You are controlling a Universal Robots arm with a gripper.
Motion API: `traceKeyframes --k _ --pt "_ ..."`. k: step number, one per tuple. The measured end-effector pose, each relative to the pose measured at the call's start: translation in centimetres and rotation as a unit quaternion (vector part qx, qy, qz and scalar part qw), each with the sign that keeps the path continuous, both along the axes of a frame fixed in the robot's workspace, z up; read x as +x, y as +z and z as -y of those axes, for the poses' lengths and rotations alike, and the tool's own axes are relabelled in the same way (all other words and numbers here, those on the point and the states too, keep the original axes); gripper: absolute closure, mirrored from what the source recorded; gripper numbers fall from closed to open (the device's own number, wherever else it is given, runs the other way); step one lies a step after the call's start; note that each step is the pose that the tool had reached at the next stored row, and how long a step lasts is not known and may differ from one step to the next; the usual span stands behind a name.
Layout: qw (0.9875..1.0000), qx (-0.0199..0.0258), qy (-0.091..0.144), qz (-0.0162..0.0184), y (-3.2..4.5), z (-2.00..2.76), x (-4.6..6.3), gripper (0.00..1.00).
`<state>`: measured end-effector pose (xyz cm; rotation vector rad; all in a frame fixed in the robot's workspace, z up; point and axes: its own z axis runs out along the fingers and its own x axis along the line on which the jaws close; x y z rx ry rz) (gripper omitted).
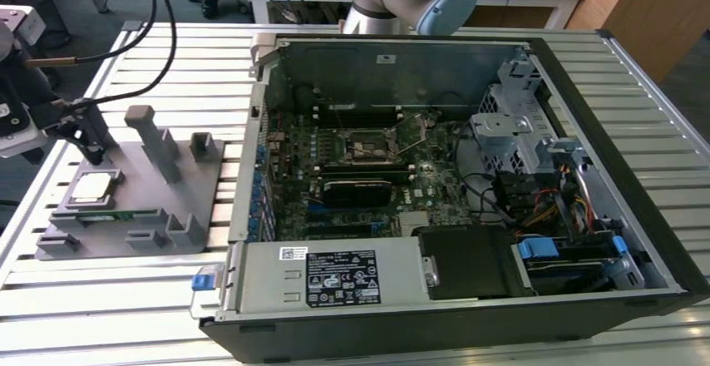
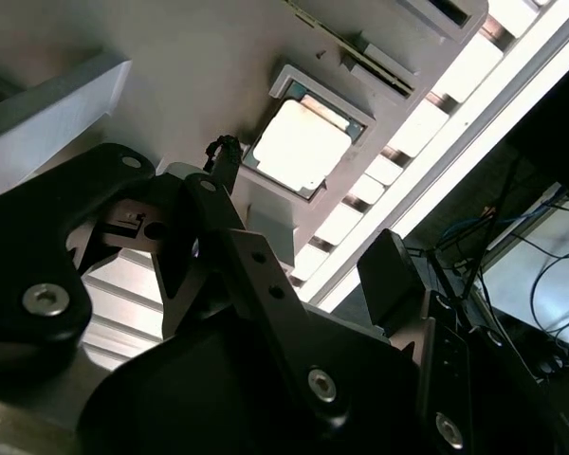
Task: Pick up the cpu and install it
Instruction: 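Pick up the cpu and move it towards the insertion slot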
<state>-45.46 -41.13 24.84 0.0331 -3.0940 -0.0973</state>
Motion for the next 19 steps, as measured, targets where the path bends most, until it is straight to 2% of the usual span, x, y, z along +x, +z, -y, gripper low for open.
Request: traceKeyframes --k 8,11,19 --pt "1.0 0.0 0.001 0.0 -0.44 0.0 0.0 0.24" --pt "1.0 0.0 0.008 0.0 -0.64 0.0 0.0 0.24" --pt "0.9999 -0.0013 0.011 0.0 -1.84 0.01 0.0 0.24"
